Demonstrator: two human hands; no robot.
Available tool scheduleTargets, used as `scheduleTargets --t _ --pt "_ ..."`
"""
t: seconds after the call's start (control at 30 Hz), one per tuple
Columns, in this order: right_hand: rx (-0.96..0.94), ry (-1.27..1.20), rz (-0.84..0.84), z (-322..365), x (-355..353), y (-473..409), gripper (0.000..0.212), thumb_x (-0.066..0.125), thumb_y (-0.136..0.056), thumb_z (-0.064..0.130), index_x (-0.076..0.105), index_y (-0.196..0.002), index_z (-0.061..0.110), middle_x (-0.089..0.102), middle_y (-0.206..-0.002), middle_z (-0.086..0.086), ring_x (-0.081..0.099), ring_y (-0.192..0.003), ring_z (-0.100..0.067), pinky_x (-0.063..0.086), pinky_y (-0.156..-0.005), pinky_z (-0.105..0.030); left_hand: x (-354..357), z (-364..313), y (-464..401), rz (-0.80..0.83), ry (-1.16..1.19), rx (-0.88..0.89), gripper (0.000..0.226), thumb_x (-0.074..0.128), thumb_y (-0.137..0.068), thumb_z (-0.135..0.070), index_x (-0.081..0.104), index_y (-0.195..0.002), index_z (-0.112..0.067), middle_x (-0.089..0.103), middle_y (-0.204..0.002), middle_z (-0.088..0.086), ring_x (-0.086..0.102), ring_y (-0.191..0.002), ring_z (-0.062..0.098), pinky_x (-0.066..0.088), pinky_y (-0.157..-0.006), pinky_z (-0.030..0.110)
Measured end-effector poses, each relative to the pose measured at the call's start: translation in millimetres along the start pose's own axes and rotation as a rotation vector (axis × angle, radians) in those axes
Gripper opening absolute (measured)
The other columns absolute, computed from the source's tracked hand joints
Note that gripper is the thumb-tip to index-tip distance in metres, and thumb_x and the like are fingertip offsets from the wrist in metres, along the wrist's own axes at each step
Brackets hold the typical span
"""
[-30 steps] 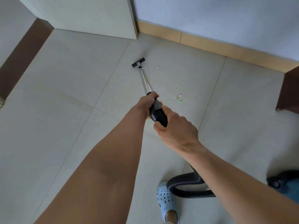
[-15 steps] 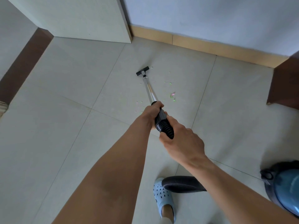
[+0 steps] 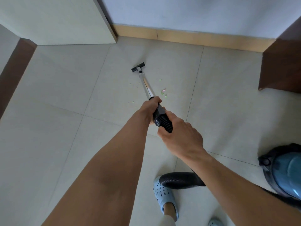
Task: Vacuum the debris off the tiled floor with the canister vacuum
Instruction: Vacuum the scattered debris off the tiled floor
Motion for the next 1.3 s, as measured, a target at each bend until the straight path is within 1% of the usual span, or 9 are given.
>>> scheduleTargets --t 0.23,0.43,0.67,0.83,1.0,1.07,1.13,1.2,1.3 --pt "0.029 -0.024 -0.028 -21.3 -13.1 22.5 0.054 0.048 -0.099 0.036 0.036 -0.152 0.039 0.068 -0.098 0.001 0.064 -0.086 -0.027 0.052 -0.075 -0.038 26.8 15.1 17.7 0.031 -0.007 0.016 0.018 0.054 -0.091 -0.012 0.046 -0.102 -0.001 0.055 -0.071 0.011 0.056 -0.056 0.021 0.05 -0.056 0.032" --pt "0.036 -0.029 -0.045 -35.5 -26.0 30.3 0.047 0.048 -0.098 0.034 0.043 -0.145 0.037 0.064 -0.089 0.002 0.058 -0.077 -0.025 0.037 -0.064 -0.032 44.1 20.2 27.9 0.024 -0.026 0.029 0.019 0.054 -0.091 -0.013 0.048 -0.106 -0.002 0.056 -0.071 0.01 0.056 -0.056 0.02 0.049 -0.053 0.03" --pt "0.034 -0.004 -0.058 -50.5 -35.6 45.8 0.047 0.047 -0.098 0.036 0.043 -0.145 0.037 0.062 -0.089 0.003 0.057 -0.08 -0.027 0.04 -0.069 -0.033 58.8 36.7 34.8 -0.004 0.027 0.035 0.022 0.056 -0.088 -0.013 0.05 -0.107 -0.002 0.058 -0.068 0.011 0.057 -0.052 0.02 0.049 -0.051 0.029" --pt "0.02 0.017 -0.071 -52.5 -41.4 36.2 0.052 0.047 -0.099 0.036 0.037 -0.151 0.037 0.064 -0.092 0.002 0.06 -0.082 -0.027 0.044 -0.07 -0.034 67.4 28.2 34.3 -0.002 0.06 0.056 0.022 0.057 -0.088 -0.014 0.051 -0.105 -0.001 0.058 -0.07 0.011 0.057 -0.053 0.02 0.05 -0.052 0.028" --pt "0.031 -0.058 -0.075 -48.5 -43.5 27.6 0.054 0.048 -0.098 0.036 0.038 -0.151 0.038 0.066 -0.093 0.002 0.063 -0.081 -0.025 0.05 -0.072 -0.036 71.8 5.9 34.9 0.015 -0.043 0.089 0.023 0.056 -0.088 -0.014 0.05 -0.106 -0.001 0.057 -0.071 0.012 0.057 -0.053 0.021 0.051 -0.05 0.027" --pt "0.045 -0.159 -0.07 -47.3 -42.2 25.7 0.046 0.05 -0.097 0.035 0.045 -0.143 0.04 0.065 -0.088 0.003 0.067 -0.075 -0.026 0.058 -0.074 -0.041 72.9 -1.4 36.2 0.017 -0.135 0.087 0.024 0.056 -0.09 -0.015 0.051 -0.108 0.001 0.058 -0.072 0.012 0.058 -0.053 0.021 0.05 -0.048 0.026" --pt "0.074 -0.289 -0.06 -48.5 -39.8 22.8 0.035 0.052 -0.095 0.032 0.054 -0.13 0.038 0.063 -0.08 0.002 0.068 -0.061 -0.026 0.062 -0.071 -0.045 72.9 -4.7 36.9 0.013 -0.237 0.075 0.026 0.055 -0.091 -0.016 0.052 -0.109 0.002 0.06 -0.074 0.012 0.059 -0.055 0.021 0.049 -0.045 0.025" --pt "0.1 -0.381 -0.039 -51.7 -36.4 21.9 0.03 0.053 -0.095 0.029 0.057 -0.122 0.038 0.061 -0.075 0.003 0.063 -0.045 -0.021 0.061 -0.063 -0.041 73.0 -3.1 38.5 0.009 -0.304 0.065 0.026 0.055 -0.092 -0.017 0.053 -0.11 0.002 0.061 -0.074 0.012 0.059 -0.056 0.021 0.048 -0.044 0.024" --pt "0.116 -0.46 -0.016 -56.5 -31.0 25.7 0.029 0.054 -0.093 0.027 0.06 -0.117 0.041 0.057 -0.068 0.003 0.057 -0.037 -0.019 0.059 -0.06 -0.042 72.7 1.9 44.1 0.008 -0.316 0.061 0.027 0.054 -0.093 -0.016 0.051 -0.112 0.003 0.06 -0.074 0.012 0.058 -0.057 0.021 0.049 -0.05 0.027"
Point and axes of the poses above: each hand's wrist, its own y-axis away from the middle knuckle, its own x-axis out of the palm, z = x × y, the point moved 7 cm from there along -y, towards the middle knuckle
